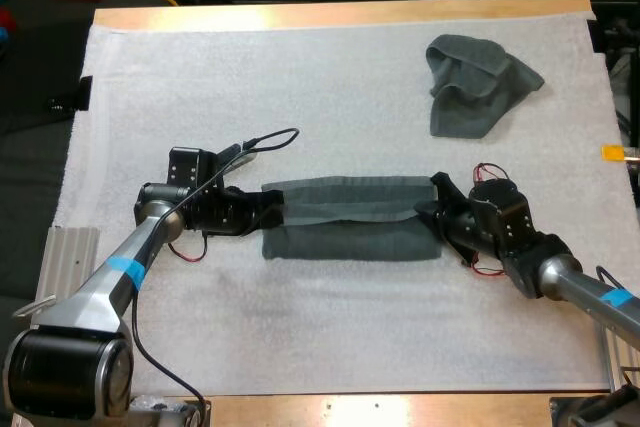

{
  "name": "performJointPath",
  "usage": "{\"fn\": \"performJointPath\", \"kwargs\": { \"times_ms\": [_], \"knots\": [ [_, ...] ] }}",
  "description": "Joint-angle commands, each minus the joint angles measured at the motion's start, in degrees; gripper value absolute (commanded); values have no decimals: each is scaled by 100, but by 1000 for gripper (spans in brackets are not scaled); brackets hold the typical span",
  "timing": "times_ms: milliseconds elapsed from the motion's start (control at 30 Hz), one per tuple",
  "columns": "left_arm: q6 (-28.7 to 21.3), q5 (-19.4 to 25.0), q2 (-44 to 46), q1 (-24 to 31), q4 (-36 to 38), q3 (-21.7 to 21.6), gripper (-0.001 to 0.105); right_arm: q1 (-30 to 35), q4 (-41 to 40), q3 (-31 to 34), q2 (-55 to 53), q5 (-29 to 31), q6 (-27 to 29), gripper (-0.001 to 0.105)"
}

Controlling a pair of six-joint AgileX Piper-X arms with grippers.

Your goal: Pick towel from pile, fold and stack

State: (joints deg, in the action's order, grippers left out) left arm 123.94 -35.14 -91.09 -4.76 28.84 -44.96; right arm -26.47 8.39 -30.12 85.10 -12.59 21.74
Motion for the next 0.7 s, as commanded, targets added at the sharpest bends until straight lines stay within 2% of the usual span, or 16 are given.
{"fn": "performJointPath", "kwargs": {
  "times_ms": [0, 433, 533, 633, 667],
  "knots": [
    [57, 95, -15, 8, -108, -41, 0, 29, 46, -51, -14, 91, -21, 1],
    [70, 316, -15, 8, -231, -234, 1, 29, 215, -51, -14, 380, -21, 1],
    [70, 223, -15, 8, -275, -234, 15, 29, 215, -51, -14, 430, -21, 8],
    [70, -52, -15, 8, -409, -234, 42, 29, 215, -51, -14, 430, -21, 26],
    [70, -204, -15, 8, -462, -234, 53, 29, 230, -51, -14, 430, -21, 36]
  ]
}}
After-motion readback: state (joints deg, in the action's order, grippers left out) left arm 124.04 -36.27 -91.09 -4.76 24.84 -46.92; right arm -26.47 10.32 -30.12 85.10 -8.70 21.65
